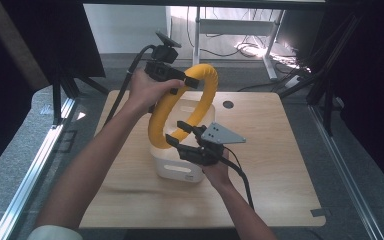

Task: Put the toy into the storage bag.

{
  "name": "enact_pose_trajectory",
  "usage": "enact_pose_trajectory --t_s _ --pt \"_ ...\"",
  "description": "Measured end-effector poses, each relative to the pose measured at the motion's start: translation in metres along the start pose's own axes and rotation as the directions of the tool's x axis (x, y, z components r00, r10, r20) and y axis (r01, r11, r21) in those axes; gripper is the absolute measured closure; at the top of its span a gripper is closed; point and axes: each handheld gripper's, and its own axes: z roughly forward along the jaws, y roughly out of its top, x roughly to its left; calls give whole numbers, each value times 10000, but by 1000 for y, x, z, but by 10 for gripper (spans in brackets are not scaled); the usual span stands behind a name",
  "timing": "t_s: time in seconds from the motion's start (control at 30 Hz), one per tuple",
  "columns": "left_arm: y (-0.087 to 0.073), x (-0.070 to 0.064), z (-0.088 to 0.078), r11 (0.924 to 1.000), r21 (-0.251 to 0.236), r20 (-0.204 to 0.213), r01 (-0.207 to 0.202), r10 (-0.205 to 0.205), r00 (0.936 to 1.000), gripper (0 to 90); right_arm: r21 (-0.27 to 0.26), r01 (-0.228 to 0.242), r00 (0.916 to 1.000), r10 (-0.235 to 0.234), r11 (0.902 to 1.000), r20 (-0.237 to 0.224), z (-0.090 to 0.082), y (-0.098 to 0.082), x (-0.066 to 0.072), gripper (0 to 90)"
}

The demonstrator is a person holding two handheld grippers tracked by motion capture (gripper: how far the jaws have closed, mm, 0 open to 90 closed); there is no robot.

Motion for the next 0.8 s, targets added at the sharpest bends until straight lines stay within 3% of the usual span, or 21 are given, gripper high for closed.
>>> enact_pose_trajectory --t_s 0.13,0.17,0.2,0.23,0.27,0.37,0.67,0.8 --pt "-1 0 2 10000 91 -6 8 -8 10000 514 288 315 9995 -317 9991 76 -20 -3 1 434" --pt "-1 0 2 9999 124 -18 -17 17 10000 514 219 318 9987 -327 9993 402 -25 -3 2 433" --pt "-2 -1 3 9999 147 -4 -18 18 10000 514 284 361 9985 -372 9989 395 -31 -3 2 434" --pt "-2 -1 4 9998 169 -11 -43 43 10000 514 449 511 9974 -533 9977 494 -45 -4 2 433" --pt "-2 -1 5 9998 191 -24 -50 51 10000 514 449 511 9974 -533 9977 494 -45 -4 2 433" --pt "-3 -2 10 9997 251 -41 -75 76 10000 514 573 677 9950 -717 9961 697 -72 -8 2 434" --pt "-8 -2 24 9987 507 24 -10 9 10000 514 752 765 9915 -839 9942 996 -109 -24 1 432" --pt "-15 5 29 9979 628 48 186 -189 9998 514 923 522 9898 -638 9944 1271 -121 -36 -6 430"
